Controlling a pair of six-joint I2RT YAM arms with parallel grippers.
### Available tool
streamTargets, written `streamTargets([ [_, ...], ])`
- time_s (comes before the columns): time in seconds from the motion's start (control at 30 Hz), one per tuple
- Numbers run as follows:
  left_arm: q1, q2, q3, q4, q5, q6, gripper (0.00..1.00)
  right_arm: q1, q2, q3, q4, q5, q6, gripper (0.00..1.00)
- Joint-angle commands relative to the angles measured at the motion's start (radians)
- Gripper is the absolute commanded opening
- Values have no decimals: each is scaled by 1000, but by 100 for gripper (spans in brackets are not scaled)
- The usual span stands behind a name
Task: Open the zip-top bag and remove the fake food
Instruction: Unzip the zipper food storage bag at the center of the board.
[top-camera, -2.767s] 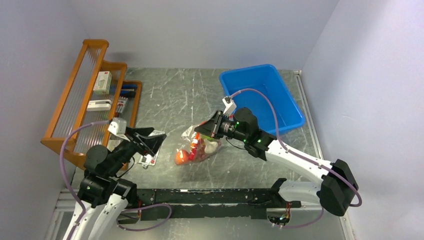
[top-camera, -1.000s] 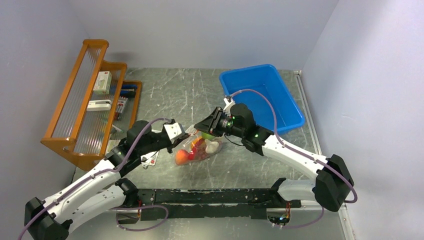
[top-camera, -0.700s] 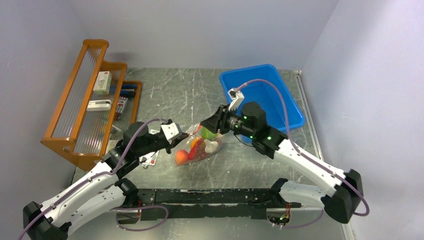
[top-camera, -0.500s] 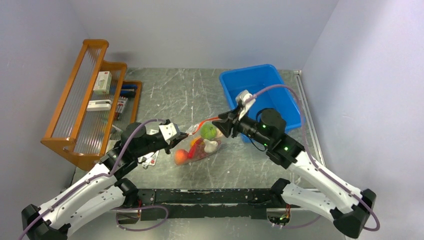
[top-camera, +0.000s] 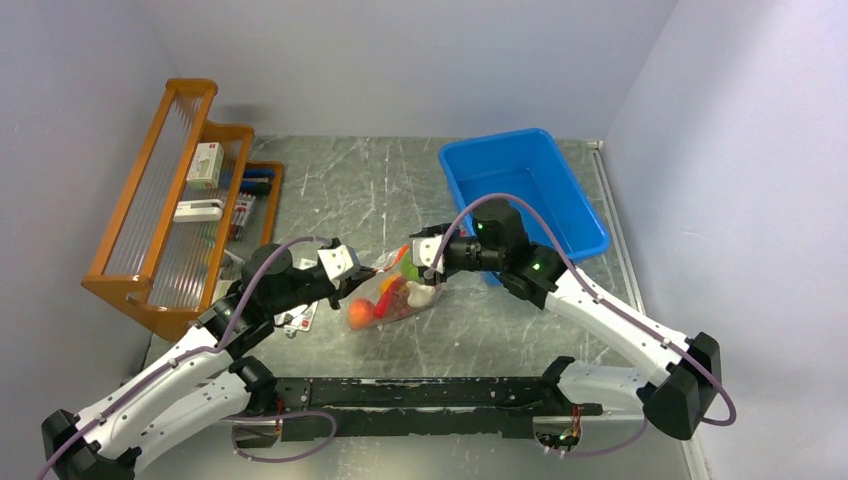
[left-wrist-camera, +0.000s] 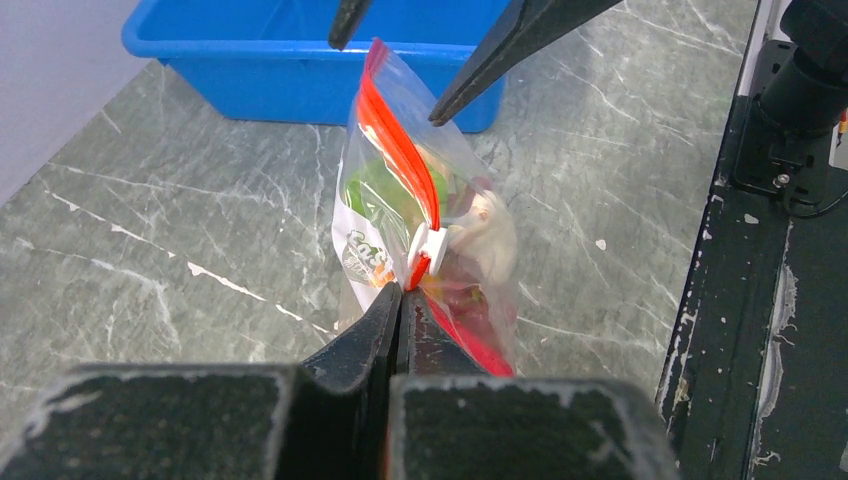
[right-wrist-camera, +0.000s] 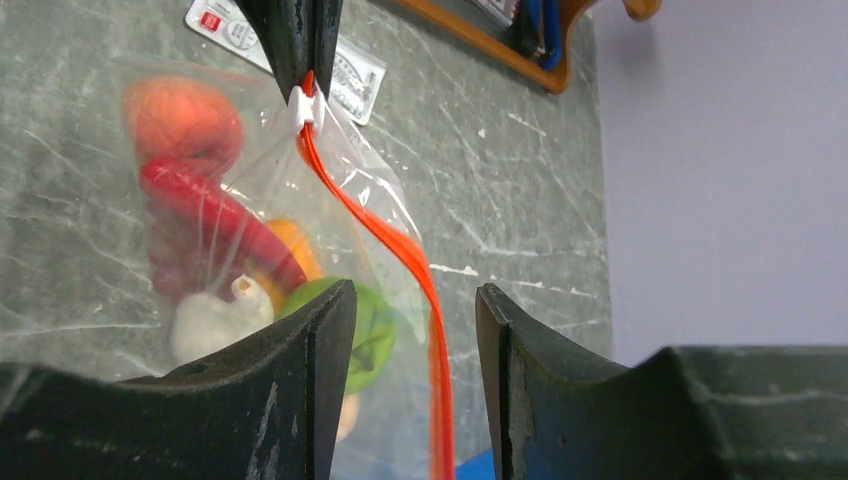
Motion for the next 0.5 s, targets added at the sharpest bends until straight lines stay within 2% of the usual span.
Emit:
streamTargets([
  [0.0,-5,-3,34,5,27,-14,7,1,24,71,-16,-91,-129,48],
  [0.2,-5,3,45,-2,10,-30,7,6,84,120,-90,-137,-161,41],
  [0.47,-6,2,50,-12,-3,-42,7,13,88,107,-119,-158,-191,42],
])
